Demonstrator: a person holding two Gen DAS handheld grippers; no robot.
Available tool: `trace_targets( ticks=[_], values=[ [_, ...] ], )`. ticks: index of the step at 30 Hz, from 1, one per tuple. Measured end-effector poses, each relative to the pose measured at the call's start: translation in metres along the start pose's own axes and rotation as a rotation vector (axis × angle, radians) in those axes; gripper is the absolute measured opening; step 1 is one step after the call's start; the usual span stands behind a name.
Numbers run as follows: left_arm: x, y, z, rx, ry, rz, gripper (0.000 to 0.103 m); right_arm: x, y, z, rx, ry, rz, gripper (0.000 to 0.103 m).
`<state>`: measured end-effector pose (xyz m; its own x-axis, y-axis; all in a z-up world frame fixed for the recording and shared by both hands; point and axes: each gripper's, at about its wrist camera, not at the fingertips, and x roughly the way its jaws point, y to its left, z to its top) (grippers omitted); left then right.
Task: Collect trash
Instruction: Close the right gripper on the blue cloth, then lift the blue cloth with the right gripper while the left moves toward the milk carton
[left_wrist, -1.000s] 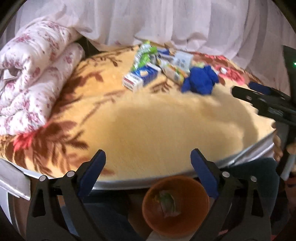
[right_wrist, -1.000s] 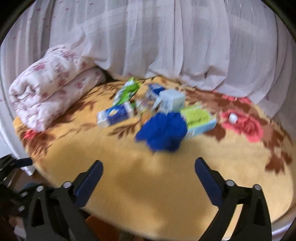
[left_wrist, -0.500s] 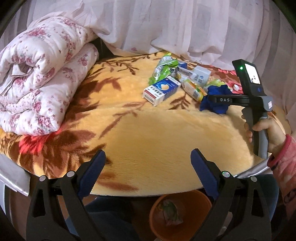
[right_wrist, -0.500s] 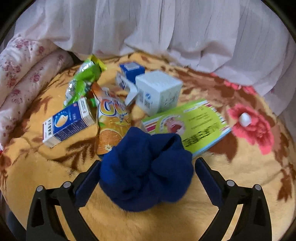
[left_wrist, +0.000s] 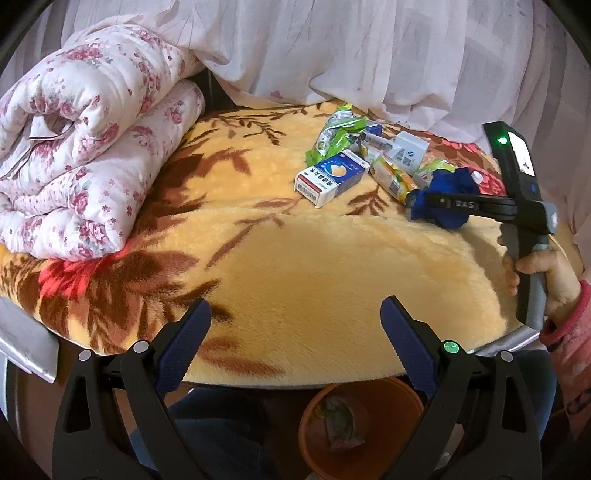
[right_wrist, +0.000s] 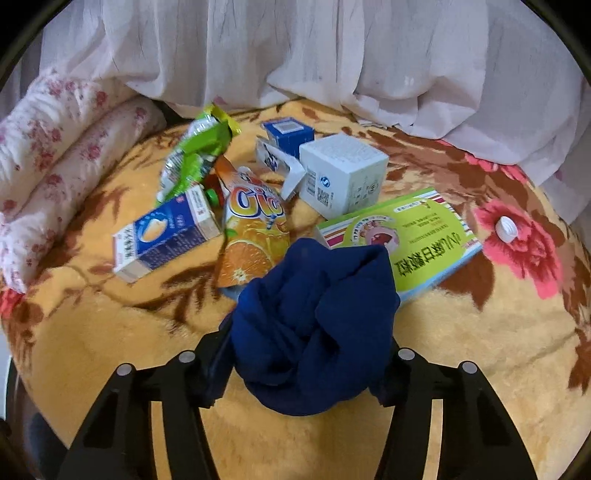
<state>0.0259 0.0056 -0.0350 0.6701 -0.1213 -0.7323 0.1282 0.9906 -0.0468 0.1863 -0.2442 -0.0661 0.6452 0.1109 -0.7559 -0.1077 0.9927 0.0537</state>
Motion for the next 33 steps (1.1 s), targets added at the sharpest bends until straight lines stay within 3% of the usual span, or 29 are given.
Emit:
trace_targets(
  ticks=[18,28,33],
  values=[
    [-0.001,-0.035,0.0,0.045,-0.007,-0.023,0.09,-0.143,-0.011,-0.046,-0.028,-0.206,0.095,0.058],
    [0.034,-0.03,0.014,0.041,0.024,-0.007,0.09,-0.166,-0.012,-0.067,-0.032,-0.215,0.117,0.058],
    [0.066,-0.028,0.036,0.09,0.043,0.009,0.09,-0.171,-0.007,-0.07,-0.043,-0.222,0.142,0.058]
  ],
)
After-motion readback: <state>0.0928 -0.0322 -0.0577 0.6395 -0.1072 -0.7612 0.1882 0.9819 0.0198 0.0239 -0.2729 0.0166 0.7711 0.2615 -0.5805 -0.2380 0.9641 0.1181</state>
